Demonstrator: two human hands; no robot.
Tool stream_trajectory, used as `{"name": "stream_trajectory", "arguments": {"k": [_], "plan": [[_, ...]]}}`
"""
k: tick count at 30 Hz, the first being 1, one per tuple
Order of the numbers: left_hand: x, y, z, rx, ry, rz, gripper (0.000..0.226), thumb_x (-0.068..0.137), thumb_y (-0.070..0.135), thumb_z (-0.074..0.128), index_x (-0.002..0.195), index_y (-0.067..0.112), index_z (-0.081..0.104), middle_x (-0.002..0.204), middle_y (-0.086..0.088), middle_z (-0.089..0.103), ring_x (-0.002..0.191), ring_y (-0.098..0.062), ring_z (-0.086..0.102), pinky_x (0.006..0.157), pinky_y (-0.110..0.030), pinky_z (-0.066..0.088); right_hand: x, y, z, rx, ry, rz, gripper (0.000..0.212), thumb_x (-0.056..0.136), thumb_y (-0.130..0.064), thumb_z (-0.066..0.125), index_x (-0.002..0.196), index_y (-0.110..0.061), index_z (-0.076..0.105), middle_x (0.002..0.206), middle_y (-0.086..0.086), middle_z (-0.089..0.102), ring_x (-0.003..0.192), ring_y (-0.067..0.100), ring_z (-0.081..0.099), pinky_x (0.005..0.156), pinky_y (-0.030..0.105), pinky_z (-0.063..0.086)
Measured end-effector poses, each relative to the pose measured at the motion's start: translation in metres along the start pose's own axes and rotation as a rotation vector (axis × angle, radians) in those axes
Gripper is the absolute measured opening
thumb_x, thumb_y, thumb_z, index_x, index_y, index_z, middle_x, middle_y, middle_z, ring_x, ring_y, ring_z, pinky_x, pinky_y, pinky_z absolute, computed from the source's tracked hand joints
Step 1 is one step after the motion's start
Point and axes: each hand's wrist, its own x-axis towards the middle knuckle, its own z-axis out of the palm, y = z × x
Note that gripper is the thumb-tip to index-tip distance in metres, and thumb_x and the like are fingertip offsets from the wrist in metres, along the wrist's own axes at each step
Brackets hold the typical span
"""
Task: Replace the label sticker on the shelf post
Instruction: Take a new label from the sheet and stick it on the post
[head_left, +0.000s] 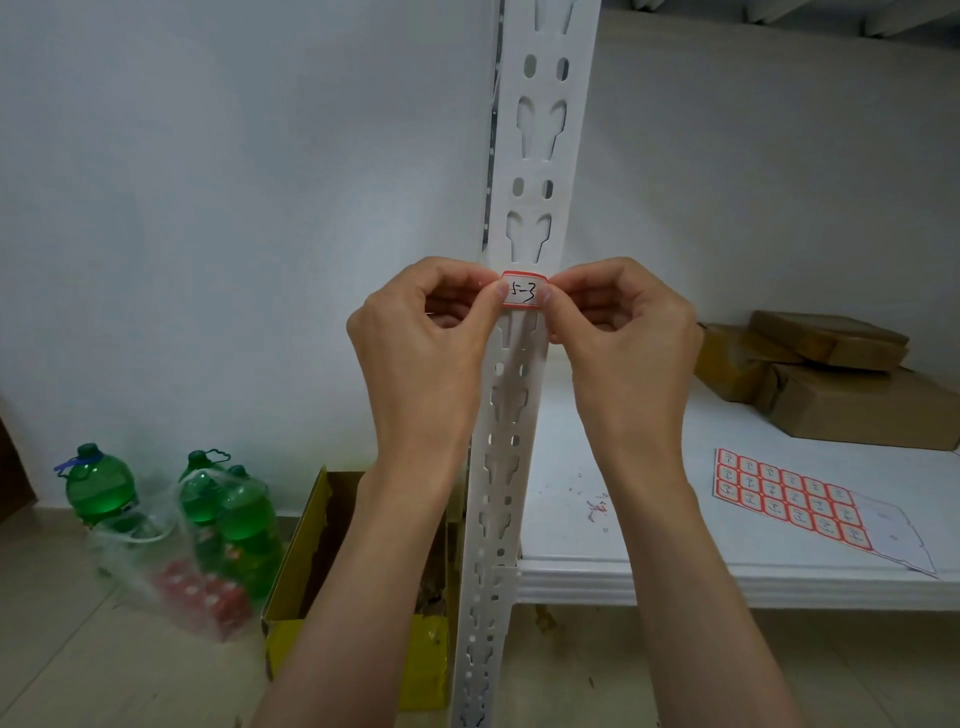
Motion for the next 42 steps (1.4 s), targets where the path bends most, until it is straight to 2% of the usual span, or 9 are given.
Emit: {"name": "stream_trajectory", "arguments": {"k": [15,18,21,23,26,30,35,39,42], "plan": [[0.0,-0.003,0.003,0.016,0.027,0.035,0.01,0.085,0.018,0.078,0.092,0.011,0.077,0.083,0.002,0.074,0.072,-0.006,0.068,0.068,-0.009,0.053,0.0,0.0,0.002,-0.003,0.006,0.003,0.017,0.084,-0.018,0.081,0.079,-0.027,0.068,0.07,-0.019,0.067,0.068,0.003,0.069,0.065,0.015,0.056],[-0.001,-0.001,0.004,0.022,0.028,0.034,0.011,0.084,0.018,0.079,0.091,0.01,0.075,0.081,0.003,0.072,0.07,-0.002,0.066,0.065,-0.008,0.05,-0.001,0.001,0.004,-0.005,0.039,0.013,0.016,0.083,-0.019,0.082,0.082,-0.021,0.066,0.071,-0.015,0.067,0.069,0.006,0.069,0.065,0.017,0.057],[-0.001,-0.001,0.002,-0.028,0.043,-0.027,0.022,0.082,0.02,0.081,0.095,0.01,0.067,0.08,0.007,0.067,0.073,-0.001,0.064,0.065,-0.007,0.048,-0.001,0.005,0.004,0.058,0.08,0.103,0.032,0.08,-0.024,0.084,0.088,-0.016,0.054,0.075,-0.01,0.067,0.072,0.007,0.071,0.069,0.026,0.061],[0.001,-0.002,0.001,-0.072,0.017,-0.089,0.033,0.083,0.026,0.08,0.109,0.013,0.064,0.088,0.008,0.067,0.08,0.0,0.065,0.069,-0.006,0.049,0.0,0.009,0.001,0.114,0.052,0.184,0.032,0.081,-0.027,0.083,0.094,-0.018,0.055,0.082,-0.011,0.069,0.077,0.005,0.072,0.071,0.027,0.063],[0.003,-0.002,0.004,-0.078,-0.077,-0.136,0.048,0.082,0.038,0.079,0.124,0.02,0.064,0.102,0.01,0.069,0.088,0.0,0.066,0.072,-0.003,0.049,0.001,0.011,0.0,0.205,-0.033,0.234,0.026,0.086,-0.032,0.075,0.106,-0.02,0.064,0.085,-0.013,0.074,0.085,0.004,0.073,0.076,0.022,0.061],[0.011,-0.005,0.009,-0.018,-0.133,-0.132,0.043,0.08,0.04,0.081,0.117,0.02,0.073,0.103,0.009,0.074,0.088,-0.003,0.069,0.074,-0.006,0.052,-0.001,0.01,0.004,0.284,-0.111,0.239,0.015,0.088,-0.037,0.071,0.101,-0.03,0.068,0.082,-0.024,0.074,0.087,-0.002,0.072,0.075,0.016,0.057],[0.019,-0.014,0.007,-0.08,-0.208,-0.165,0.037,0.082,0.041,0.078,0.112,0.021,0.074,0.097,0.01,0.076,0.089,-0.004,0.071,0.079,-0.016,0.057,0.002,0.013,0.008,0.274,-0.124,0.266,0.028,0.082,-0.039,0.076,0.104,-0.022,0.074,0.092,-0.009,0.078,0.089,0.005,0.074,0.083,0.027,0.06],[0.022,-0.016,0.004,-0.111,-0.295,-0.189,0.038,0.087,0.043,0.07,0.118,0.021,0.072,0.103,0.011,0.075,0.094,-0.001,0.07,0.083,-0.015,0.055,0.01,0.016,0.008,0.234,-0.125,0.286,0.013,0.087,-0.035,0.073,0.094,-0.023,0.073,0.087,-0.008,0.077,0.086,0.01,0.074,0.084,0.034,0.062],[0.021,-0.015,0.008,-0.074,-0.314,-0.168,0.038,0.091,0.044,0.066,0.119,0.019,0.071,0.106,0.006,0.074,0.098,-0.009,0.07,0.087,-0.023,0.056,0.01,0.017,0.012,0.149,-0.111,0.235,0.013,0.09,-0.038,0.071,0.094,-0.026,0.071,0.088,-0.008,0.075,0.087,0.011,0.073,0.085,0.039,0.061]]}}
